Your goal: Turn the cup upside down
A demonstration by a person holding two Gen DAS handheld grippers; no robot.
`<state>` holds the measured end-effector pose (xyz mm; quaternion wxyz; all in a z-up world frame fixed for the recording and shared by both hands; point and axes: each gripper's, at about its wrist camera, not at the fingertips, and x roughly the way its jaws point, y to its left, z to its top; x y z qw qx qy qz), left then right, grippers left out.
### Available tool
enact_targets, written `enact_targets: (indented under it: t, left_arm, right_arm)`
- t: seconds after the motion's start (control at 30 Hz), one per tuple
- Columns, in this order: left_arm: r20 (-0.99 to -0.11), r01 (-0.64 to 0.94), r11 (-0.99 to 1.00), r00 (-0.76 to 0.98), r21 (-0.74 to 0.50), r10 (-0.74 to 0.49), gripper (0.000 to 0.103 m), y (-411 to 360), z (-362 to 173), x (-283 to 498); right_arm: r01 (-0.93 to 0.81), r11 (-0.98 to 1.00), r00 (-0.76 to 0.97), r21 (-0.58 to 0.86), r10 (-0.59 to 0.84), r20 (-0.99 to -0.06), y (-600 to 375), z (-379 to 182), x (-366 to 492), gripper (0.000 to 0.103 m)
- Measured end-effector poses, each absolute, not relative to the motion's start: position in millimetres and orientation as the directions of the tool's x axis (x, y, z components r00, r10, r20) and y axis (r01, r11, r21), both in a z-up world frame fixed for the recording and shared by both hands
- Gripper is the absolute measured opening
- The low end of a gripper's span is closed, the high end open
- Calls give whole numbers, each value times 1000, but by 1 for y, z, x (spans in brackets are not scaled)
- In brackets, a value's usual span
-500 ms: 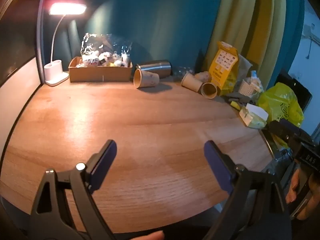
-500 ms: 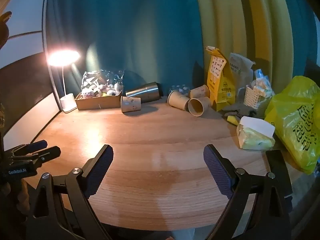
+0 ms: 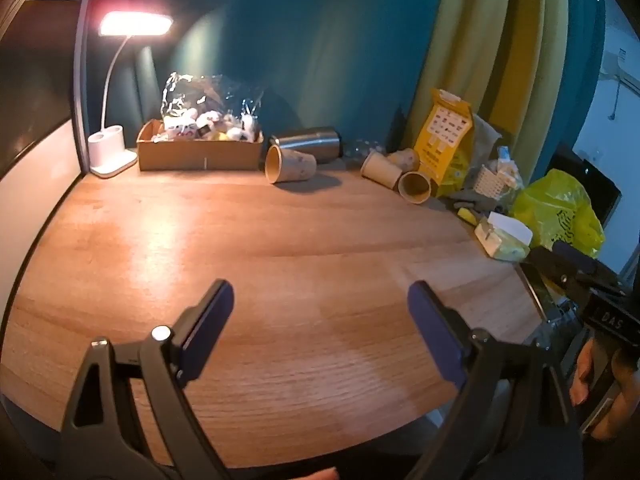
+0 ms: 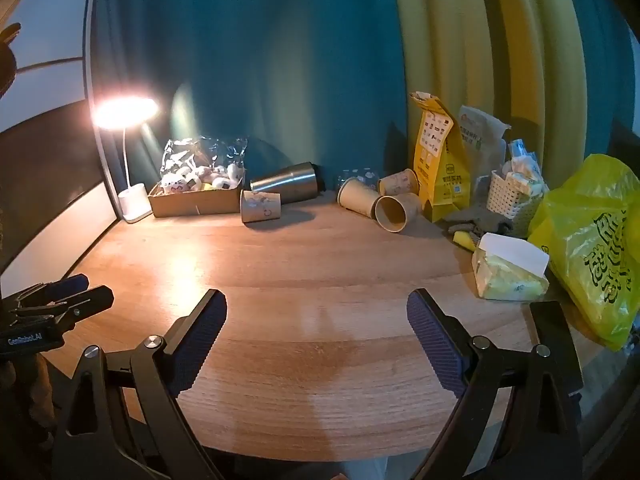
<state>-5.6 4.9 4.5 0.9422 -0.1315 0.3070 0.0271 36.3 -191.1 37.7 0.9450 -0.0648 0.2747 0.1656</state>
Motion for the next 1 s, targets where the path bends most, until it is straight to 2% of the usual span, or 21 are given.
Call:
enact_targets:
  t: [1.0]
  left_arm:
    - [-564, -75, 970, 823, -231, -71, 90, -2, 10, -11]
  right_arm:
    - [-341, 939, 797, -43, 264, -543, -185, 32, 32, 94]
